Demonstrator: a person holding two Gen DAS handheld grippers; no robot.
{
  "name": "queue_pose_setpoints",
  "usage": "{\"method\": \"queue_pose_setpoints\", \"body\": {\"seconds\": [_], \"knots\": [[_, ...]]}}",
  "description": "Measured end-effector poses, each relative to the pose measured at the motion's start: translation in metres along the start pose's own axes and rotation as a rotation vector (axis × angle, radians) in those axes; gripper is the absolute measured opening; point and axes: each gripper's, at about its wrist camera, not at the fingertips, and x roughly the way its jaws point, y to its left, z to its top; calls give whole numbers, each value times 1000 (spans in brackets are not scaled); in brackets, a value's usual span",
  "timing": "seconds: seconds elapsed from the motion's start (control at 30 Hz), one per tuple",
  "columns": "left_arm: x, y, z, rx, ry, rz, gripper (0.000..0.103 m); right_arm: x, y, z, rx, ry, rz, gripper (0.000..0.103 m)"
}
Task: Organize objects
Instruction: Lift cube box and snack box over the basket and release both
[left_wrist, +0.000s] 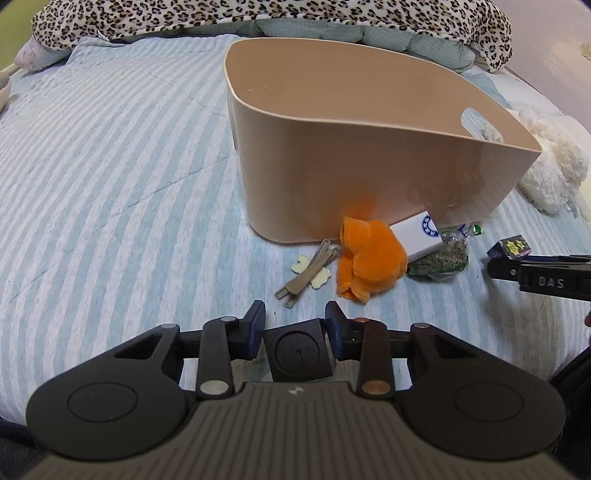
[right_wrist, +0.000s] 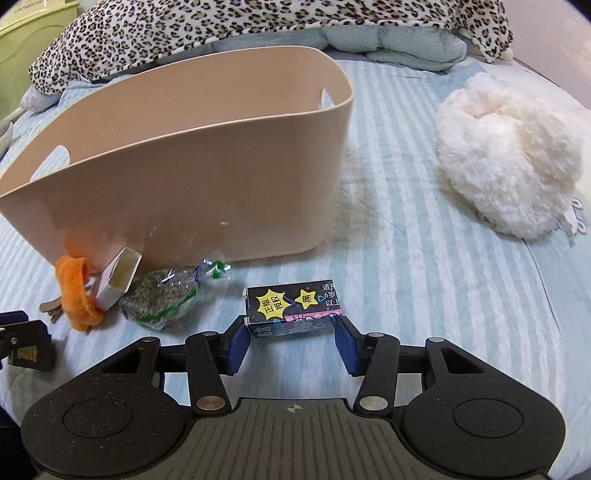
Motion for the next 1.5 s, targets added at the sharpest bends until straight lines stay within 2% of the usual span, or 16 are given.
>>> {"method": "queue_pose_setpoints", "body": {"seconds": [0.27, 0.7, 0.87, 1.23, 1.5], "knots": [[-7, -6, -7, 30, -26, -4, 34, -20, -4, -9, 28, -20, 14, 47], [-24, -1, -6, 7, -71, 1, 33, -45, 3, -5, 24, -84, 55, 47], [-44, -2, 0, 11, -115, -6, 33, -60, 5, 2, 24, -148, 71, 47], [-93, -10, 46, 52, -296, -13, 33, -84, 7, 37, 46, -280, 118, 47], [-84, -25, 86, 106, -372, 12, 33, -81, 8, 70, 39, -337, 125, 47]]}}
